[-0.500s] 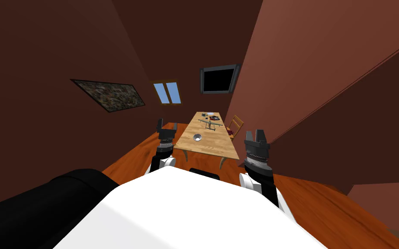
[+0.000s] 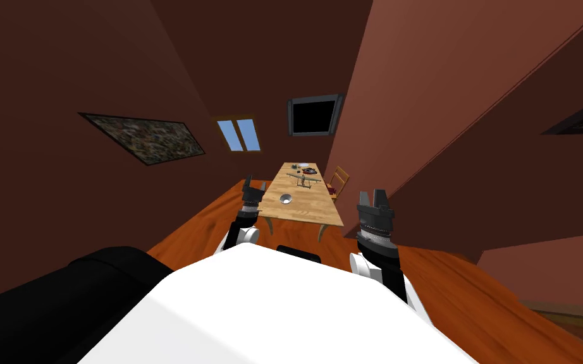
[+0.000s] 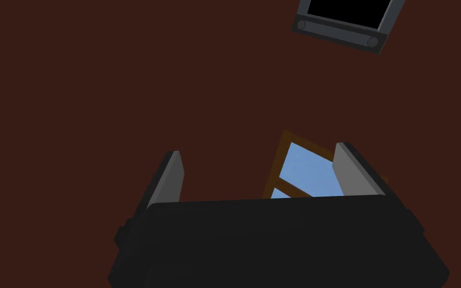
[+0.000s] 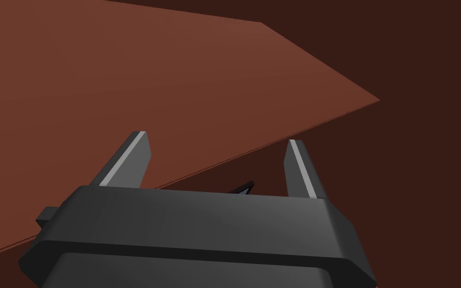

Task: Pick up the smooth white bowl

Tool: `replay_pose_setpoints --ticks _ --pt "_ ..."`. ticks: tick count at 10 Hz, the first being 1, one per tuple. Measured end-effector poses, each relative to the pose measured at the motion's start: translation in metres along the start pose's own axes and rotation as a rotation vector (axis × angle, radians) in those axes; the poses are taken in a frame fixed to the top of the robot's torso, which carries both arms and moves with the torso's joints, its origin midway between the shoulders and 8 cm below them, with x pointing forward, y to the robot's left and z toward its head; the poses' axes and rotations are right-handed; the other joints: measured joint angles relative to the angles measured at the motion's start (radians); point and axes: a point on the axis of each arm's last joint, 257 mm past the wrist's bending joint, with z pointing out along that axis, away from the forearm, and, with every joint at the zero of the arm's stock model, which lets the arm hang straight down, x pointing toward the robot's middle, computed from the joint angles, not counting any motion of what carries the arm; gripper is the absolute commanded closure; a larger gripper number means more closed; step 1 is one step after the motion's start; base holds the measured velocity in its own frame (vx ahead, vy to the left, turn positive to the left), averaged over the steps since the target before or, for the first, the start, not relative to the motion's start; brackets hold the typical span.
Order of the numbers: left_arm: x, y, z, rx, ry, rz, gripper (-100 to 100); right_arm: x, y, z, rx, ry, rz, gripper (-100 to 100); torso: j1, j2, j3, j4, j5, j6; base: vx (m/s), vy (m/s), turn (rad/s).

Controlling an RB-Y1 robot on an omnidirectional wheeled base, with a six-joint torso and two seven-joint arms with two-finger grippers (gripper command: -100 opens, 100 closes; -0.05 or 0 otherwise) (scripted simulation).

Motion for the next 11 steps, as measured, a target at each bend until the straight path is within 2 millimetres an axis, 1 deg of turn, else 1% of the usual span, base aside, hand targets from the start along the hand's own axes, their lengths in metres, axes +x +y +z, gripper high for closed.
replay_pose_setpoints --ticks 1,2,6,7,9,11 --pt "0.001 0.013 0.002 -0.03 0.006 -0.012 -100 0.0 0.0 0.0 0.0 0.0 0.0 0 0.0 0.0 0.0 0.0 0.0 0.0 -0.045 -0.015 -0.032" --pt "0.001 0.018 0.003 -0.049 0.007 -0.018 -100 0.0 0.0 0.0 0.0 0.0 0.0 0 0.0 -0.002 -0.001 0.0 0.0 0.0 -0.037 -0.008 -0.068" --pt "0.005 0.055 0.009 -0.157 0.017 -0.05 -100 0.0 0.0 0.0 0.0 0.0 0.0 0 0.0 -0.002 -0.001 0.0 0.0 0.0 -0.052 -0.015 -0.114" --pt "0.005 0.068 0.013 -0.19 0.021 -0.06 -100 0.0 0.0 0.0 0.0 0.0 0.0 0 0.0 -0.002 -0.001 0.0 0.0 0.0 -0.046 -0.009 -0.055" --pt "0.006 0.092 0.011 -0.252 0.021 -0.07 -100 0.0 0.0 0.0 0.0 0.0 0.0 0 0.001 -0.002 -0.001 0.0 0.0 0.0 -0.037 -0.005 -0.081" --pt "0.009 0.106 0.011 -0.296 0.024 -0.078 -100 0.0 0.0 0.0 0.0 0.0 0.0 0 0.001 -0.003 -0.002 -0.001 0.0 0.0 -0.033 -0.003 -0.088"
